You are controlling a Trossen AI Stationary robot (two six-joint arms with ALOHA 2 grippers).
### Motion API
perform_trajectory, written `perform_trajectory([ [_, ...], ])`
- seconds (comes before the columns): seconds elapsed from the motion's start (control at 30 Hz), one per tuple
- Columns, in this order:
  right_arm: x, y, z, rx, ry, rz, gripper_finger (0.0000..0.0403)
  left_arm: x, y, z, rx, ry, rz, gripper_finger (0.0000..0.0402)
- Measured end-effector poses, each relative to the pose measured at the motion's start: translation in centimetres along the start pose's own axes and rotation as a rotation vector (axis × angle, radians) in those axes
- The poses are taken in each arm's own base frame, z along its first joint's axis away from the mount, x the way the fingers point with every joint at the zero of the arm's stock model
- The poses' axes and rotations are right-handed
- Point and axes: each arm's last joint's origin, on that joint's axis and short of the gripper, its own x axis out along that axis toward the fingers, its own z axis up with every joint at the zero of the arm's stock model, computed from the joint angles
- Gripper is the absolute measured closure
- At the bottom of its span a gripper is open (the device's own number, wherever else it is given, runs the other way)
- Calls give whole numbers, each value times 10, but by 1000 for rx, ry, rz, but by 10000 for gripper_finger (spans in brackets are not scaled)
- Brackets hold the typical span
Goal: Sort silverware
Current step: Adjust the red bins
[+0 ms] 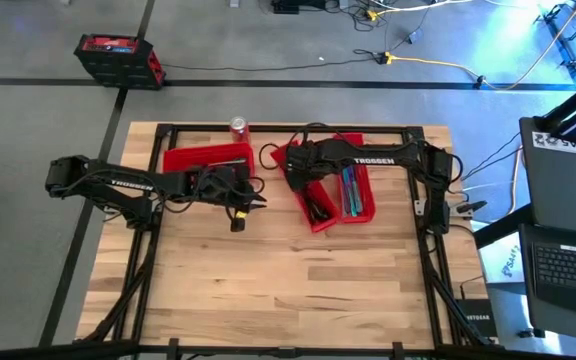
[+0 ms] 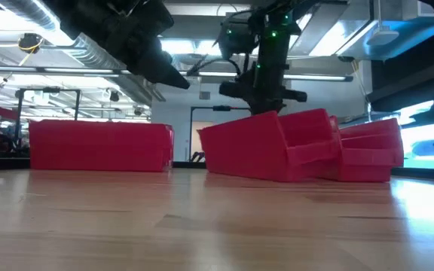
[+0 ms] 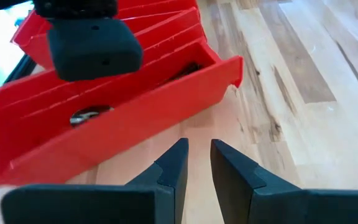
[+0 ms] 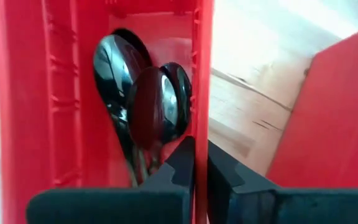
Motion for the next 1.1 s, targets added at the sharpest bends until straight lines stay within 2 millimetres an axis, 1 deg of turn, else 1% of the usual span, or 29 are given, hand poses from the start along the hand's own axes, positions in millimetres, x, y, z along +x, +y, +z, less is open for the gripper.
perform_trajectory([
  [0.1,-5,3,4,15,-18,25,402,0,0,0,28,0,0,346],
  [0.2,-6,3,7,42,-33,27,402,0,0,0,43,2,-1,346],
  [0.33,-6,2,6,67,-25,14,402,0,-1,0,59,-3,-22,346],
  [1.1,-6,-3,2,299,5,-38,402,0,-1,0,88,-4,-23,346],
])
